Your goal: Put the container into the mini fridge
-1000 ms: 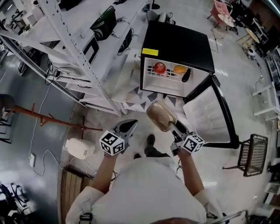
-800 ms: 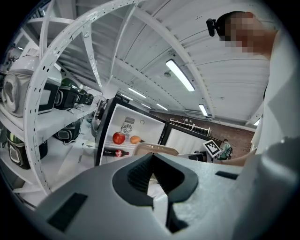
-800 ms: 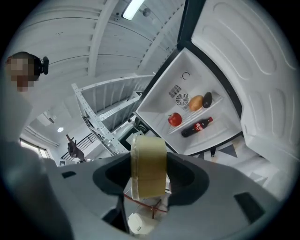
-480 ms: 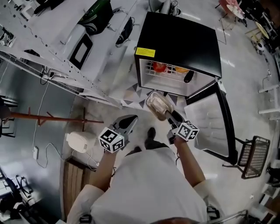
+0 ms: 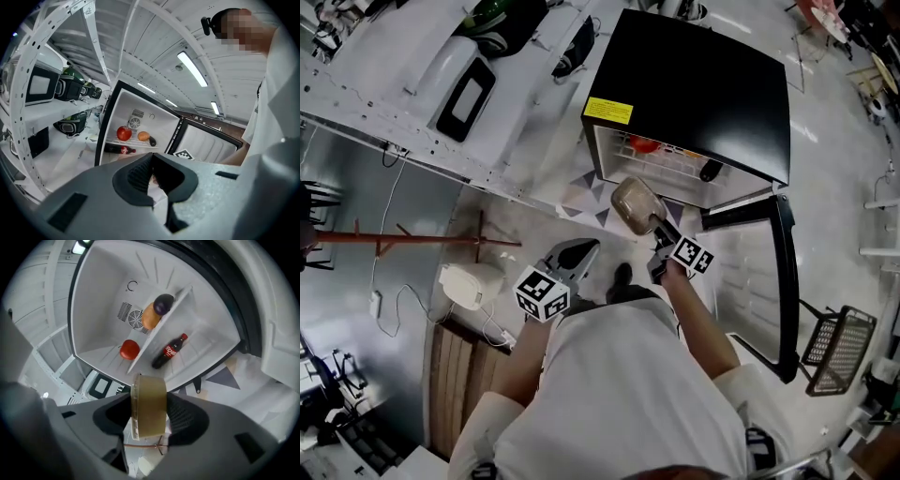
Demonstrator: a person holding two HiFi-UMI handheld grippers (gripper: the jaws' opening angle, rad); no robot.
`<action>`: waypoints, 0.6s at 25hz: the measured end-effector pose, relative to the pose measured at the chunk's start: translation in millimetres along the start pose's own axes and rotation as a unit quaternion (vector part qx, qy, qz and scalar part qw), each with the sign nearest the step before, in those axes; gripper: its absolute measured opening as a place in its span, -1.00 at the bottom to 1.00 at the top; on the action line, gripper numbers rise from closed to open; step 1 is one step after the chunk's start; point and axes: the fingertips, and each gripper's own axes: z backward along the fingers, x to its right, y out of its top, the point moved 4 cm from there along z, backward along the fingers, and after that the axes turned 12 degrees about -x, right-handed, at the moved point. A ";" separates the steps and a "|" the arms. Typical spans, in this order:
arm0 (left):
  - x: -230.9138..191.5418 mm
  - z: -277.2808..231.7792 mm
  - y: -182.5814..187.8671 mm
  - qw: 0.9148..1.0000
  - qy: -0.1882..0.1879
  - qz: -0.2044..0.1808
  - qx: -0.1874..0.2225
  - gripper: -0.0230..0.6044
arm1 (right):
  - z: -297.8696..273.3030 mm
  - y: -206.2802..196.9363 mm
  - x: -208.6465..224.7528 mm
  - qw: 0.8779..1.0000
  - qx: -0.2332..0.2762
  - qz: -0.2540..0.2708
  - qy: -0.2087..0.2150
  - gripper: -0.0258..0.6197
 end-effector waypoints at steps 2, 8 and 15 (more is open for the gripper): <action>0.6 -4.6 -0.2 1.000 0.003 0.003 -0.001 -0.91 | -10.7 3.5 7.1 1.000 -0.006 -0.005 -0.003 -0.21; 2.5 -10.4 -7.5 1.000 0.011 0.017 -0.011 -0.91 | -38.3 23.7 23.5 0.999 0.006 -0.032 0.000 -0.21; -3.6 -1.1 -16.8 0.999 0.020 0.028 -0.020 -0.91 | -73.3 48.9 39.9 0.997 0.029 -0.064 0.016 -0.21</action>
